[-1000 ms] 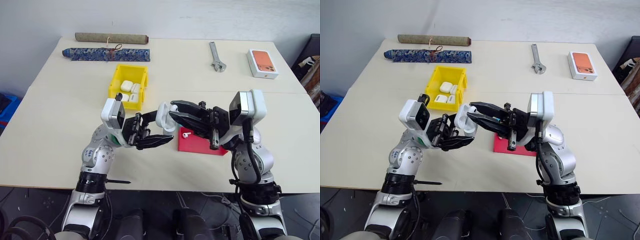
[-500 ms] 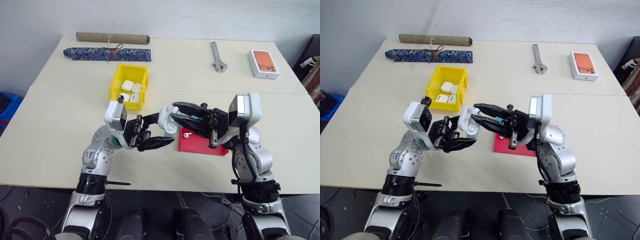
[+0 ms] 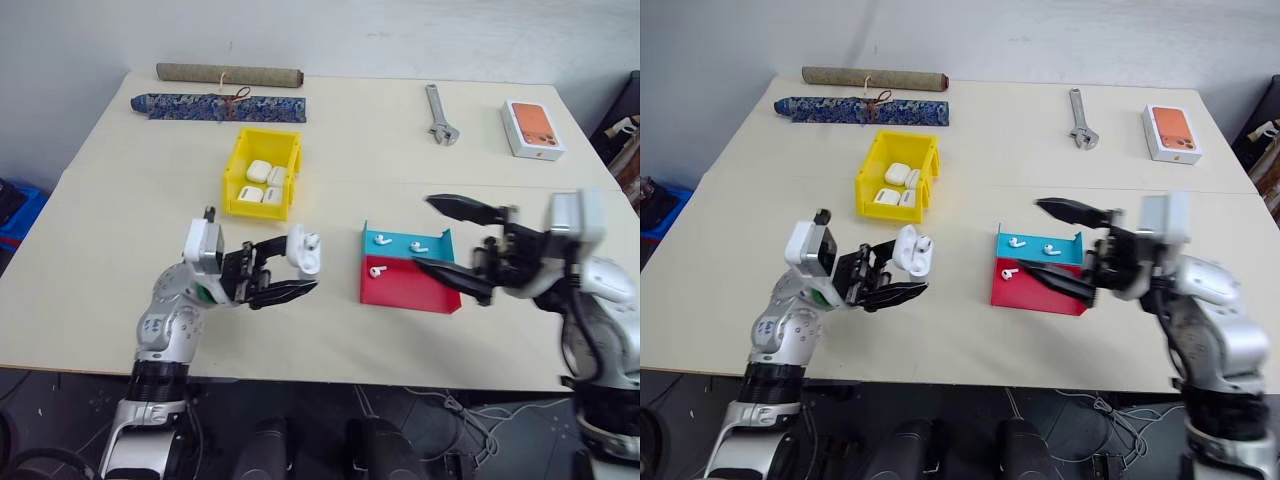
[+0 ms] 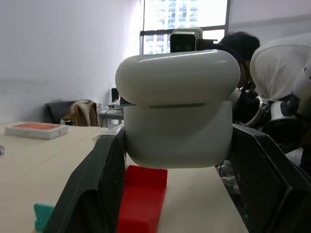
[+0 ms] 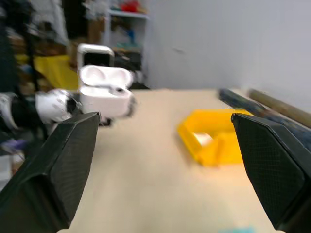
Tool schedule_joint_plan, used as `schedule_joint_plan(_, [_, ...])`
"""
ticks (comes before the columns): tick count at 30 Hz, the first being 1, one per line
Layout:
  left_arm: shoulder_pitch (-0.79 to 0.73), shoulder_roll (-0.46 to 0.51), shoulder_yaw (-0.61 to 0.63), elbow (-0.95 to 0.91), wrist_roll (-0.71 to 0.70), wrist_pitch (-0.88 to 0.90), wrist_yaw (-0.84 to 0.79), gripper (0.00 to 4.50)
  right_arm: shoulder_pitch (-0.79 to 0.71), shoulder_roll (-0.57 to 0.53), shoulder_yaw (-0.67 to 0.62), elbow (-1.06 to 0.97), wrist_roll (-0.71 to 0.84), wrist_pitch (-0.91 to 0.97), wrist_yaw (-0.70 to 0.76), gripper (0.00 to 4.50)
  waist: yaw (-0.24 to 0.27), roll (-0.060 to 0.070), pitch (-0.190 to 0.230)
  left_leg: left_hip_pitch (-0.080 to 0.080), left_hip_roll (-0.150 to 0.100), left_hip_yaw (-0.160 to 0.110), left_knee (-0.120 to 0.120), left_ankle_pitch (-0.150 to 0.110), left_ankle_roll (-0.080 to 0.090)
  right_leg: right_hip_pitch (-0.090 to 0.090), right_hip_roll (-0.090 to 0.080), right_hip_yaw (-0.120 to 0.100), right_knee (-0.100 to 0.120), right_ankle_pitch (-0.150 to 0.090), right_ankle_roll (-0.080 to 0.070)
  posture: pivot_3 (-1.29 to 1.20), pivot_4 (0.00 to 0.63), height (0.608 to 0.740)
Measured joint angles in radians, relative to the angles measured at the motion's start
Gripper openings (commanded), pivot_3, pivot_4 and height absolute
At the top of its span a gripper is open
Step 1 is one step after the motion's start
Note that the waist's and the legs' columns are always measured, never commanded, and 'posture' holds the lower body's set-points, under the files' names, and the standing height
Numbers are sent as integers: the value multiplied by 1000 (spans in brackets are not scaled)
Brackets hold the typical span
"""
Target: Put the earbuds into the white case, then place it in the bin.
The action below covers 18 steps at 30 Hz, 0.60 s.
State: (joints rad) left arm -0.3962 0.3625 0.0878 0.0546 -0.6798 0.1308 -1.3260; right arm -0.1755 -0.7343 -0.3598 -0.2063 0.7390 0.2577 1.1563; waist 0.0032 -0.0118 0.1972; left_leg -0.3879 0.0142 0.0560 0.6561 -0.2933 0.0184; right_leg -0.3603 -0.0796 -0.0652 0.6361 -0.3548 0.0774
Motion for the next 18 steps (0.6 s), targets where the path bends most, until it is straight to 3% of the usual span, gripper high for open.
schedule_joint_plan(6, [40, 39, 36, -4, -1, -1, 2, 2762, 176, -120, -134, 293, -198, -161, 16, 4464, -2, 1, 0, 1, 0, 1, -1, 0, 1, 2, 0, 0, -2, 0, 0, 0, 150, 740])
schedule_joint_plan(10, [42, 35, 36, -10, -1, -1, 15, 2762, 204, -192, -136, 446, -380, -249, -91, 4464, -12, 1, 0, 3, 0, 3, -1, 1, 0, 1, 0, 2, 0, 0, 0, 0, 150, 740])
schedule_joint_plan(14, [47, 31, 33, -21, -1, 1, 24, 2762, 161, -199, -101, 419, -404, -232, -112, 4464, -22, 1, 0, 5, 0, 4, -4, 2, -1, 1, 0, 3, 1, 0, 0, 0, 150, 740])
schedule_joint_plan(18, [45, 24, 21, -34, -2, 4, 26, 2762, 16, -239, 30, 294, -381, -101, -70, 4464, -31, 2, 1, 5, 0, 3, -4, 2, -2, 1, 0, 3, 2, 0, 0, 0, 150, 740])
